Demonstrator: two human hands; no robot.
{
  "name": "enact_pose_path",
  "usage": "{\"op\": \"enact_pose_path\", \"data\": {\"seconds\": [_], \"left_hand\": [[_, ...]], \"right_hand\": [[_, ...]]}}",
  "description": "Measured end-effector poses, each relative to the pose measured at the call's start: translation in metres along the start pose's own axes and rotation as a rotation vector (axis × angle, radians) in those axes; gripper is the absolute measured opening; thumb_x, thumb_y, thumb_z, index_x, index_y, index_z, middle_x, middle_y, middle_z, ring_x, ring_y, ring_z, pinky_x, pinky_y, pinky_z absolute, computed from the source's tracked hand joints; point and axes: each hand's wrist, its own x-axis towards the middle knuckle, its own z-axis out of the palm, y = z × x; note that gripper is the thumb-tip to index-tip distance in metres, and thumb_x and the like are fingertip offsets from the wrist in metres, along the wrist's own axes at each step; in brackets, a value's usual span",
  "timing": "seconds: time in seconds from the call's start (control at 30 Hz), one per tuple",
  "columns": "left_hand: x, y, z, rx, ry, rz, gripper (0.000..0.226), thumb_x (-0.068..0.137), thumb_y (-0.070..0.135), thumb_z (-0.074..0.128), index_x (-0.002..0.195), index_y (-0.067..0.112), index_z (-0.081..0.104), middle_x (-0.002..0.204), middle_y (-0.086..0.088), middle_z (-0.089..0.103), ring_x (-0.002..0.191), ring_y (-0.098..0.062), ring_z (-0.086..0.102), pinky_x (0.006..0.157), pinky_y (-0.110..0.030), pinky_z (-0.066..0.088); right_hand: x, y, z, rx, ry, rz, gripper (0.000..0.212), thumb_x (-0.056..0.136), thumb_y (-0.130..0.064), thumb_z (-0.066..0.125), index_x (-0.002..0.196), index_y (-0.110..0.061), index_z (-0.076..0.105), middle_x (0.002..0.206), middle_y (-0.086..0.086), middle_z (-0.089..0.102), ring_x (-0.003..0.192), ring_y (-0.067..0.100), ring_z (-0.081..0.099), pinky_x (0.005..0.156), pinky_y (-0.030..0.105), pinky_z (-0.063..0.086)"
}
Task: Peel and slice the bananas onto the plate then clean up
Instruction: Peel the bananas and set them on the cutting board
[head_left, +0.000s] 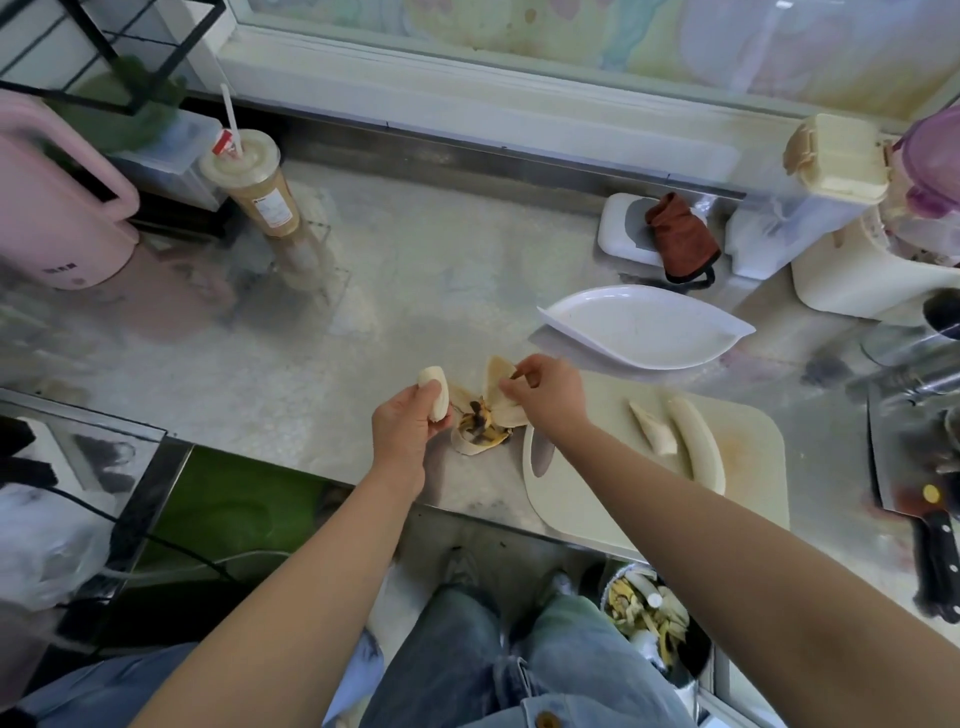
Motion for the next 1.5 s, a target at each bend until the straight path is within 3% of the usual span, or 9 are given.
{"op": "enact_pose_path", "data": {"seconds": [0.27,0.4,0.67,0.8,0.93,1.07,1.13,1.33,1.5], "left_hand": [[0.011,-0.001,-0.007,0.083,-0.066,0.017,0.008,0.092,0.010,0.061,0.097,0.016,0.064,0.095,-0.004,0.064,0.092,-0.021,0.062,0.074,-0.029,0.058],[0.013,0.000,-0.006,0.121,-0.083,0.043,0.007,0.093,0.010,0.061,0.096,0.015,0.063,0.096,-0.007,0.063,0.087,-0.019,0.061,0.066,-0.024,0.057],[0.012,-0.001,0.003,0.264,-0.108,0.178,0.007,0.091,0.011,0.062,0.093,0.015,0.067,0.087,0.004,0.065,0.084,-0.015,0.062,0.065,-0.023,0.057],[0.006,-0.007,0.017,0.357,-0.122,0.307,0.010,0.089,0.018,0.065,0.087,0.028,0.067,0.089,0.006,0.069,0.088,-0.016,0.065,0.077,-0.034,0.058],[-0.012,-0.020,0.049,0.479,-0.199,0.377,0.023,0.084,0.031,0.065,0.103,0.017,0.069,0.093,0.004,0.069,0.089,-0.014,0.065,0.073,-0.027,0.054],[-0.027,-0.038,0.071,0.577,-0.273,0.372,0.024,0.087,0.033,0.064,0.106,0.018,0.068,0.092,0.004,0.068,0.087,-0.013,0.064,0.068,-0.021,0.049],[-0.031,-0.045,0.075,0.618,-0.297,0.391,0.024,0.089,0.034,0.062,0.106,0.019,0.067,0.090,0.006,0.067,0.087,-0.012,0.063,0.066,-0.018,0.044],[-0.029,-0.052,0.074,0.603,-0.325,0.350,0.018,0.088,0.030,0.064,0.100,0.018,0.068,0.085,0.004,0.067,0.084,-0.016,0.063,0.079,-0.036,0.054],[-0.028,-0.051,0.071,0.629,-0.294,0.359,0.018,0.090,0.028,0.061,0.102,0.017,0.067,0.085,0.001,0.067,0.077,-0.014,0.063,0.065,-0.017,0.047]], "right_hand": [[0.008,0.000,0.019,-0.030,0.082,0.016,0.018,0.081,-0.026,0.069,0.088,-0.011,0.062,0.080,0.004,0.062,0.076,0.022,0.058,0.061,0.027,0.037],[0.013,0.004,0.025,-0.042,0.066,0.013,0.023,0.080,-0.019,0.069,0.097,-0.005,0.063,0.104,0.012,0.055,0.085,0.024,0.053,0.069,0.024,0.035],[-0.004,0.010,0.005,0.064,-0.015,-0.128,0.028,0.085,-0.016,0.059,0.114,-0.016,0.060,0.113,-0.002,0.064,0.083,0.014,0.065,0.076,0.031,0.054],[-0.012,0.028,-0.026,0.100,0.169,-0.118,0.027,0.086,-0.020,0.059,0.113,-0.016,0.060,0.115,-0.004,0.060,0.087,0.012,0.061,0.082,0.037,0.053],[-0.019,0.078,-0.067,-0.259,0.336,0.039,0.062,0.081,-0.042,0.067,0.133,-0.020,0.042,0.135,0.007,0.040,0.121,0.029,0.043,0.098,0.048,0.041],[-0.035,0.118,-0.087,-0.519,0.123,0.304,0.093,0.070,-0.058,0.072,0.143,-0.034,0.020,0.144,0.012,0.021,0.127,0.037,0.031,0.097,0.052,0.035],[-0.039,0.127,-0.087,-0.563,0.108,0.261,0.087,0.072,-0.055,0.072,0.141,-0.035,0.023,0.136,0.012,0.027,0.121,0.036,0.036,0.093,0.048,0.039],[-0.035,0.134,-0.082,-0.536,0.105,0.093,0.046,0.087,-0.035,0.059,0.129,-0.025,0.042,0.120,0.012,0.034,0.110,0.033,0.038,0.083,0.041,0.044],[-0.030,0.119,-0.066,-0.406,0.164,0.062,0.035,0.087,-0.030,0.055,0.118,-0.015,0.049,0.113,0.015,0.037,0.106,0.034,0.039,0.081,0.040,0.043]]}}
